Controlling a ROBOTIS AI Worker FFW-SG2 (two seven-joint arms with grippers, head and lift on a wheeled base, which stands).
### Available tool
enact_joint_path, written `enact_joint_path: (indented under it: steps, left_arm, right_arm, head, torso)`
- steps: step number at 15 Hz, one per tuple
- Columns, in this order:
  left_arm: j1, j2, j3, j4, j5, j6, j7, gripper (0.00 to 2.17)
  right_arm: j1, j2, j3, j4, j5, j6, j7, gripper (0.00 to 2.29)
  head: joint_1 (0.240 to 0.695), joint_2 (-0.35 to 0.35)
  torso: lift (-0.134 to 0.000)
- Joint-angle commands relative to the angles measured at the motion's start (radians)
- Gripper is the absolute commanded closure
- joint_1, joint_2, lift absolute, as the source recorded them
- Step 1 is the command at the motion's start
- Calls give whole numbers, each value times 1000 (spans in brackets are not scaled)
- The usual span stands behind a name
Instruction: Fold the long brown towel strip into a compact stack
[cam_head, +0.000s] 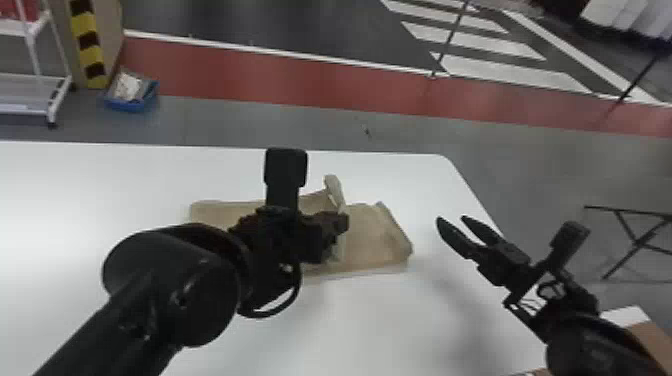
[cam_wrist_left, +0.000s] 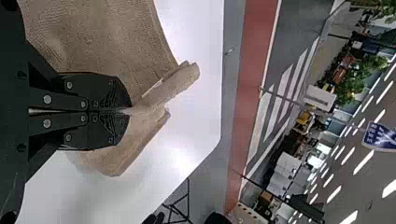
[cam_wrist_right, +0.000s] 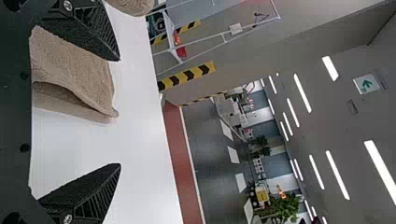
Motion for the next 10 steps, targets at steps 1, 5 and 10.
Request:
enact_joint_path:
  steps: [1,5,10]
  left_arm:
    - [-3,-4,-12,-5,-7,14,0,1669]
    - [-14,-4,-26,77,-9,-13,-14,1568]
    - [-14,-4,-38,135,22,-47,-84,22]
  right_arm:
    - [-2,0,7,0,-1,0,-1,73]
    - [-4,0,7,9,-1,-6,1,73]
    - [-4,0,13,22,-6,-15,1,73]
  head:
    - [695,-350]
    - [695,-350]
    - [695,-350]
  torso:
    - [-125]
    - [-125]
    - [-125]
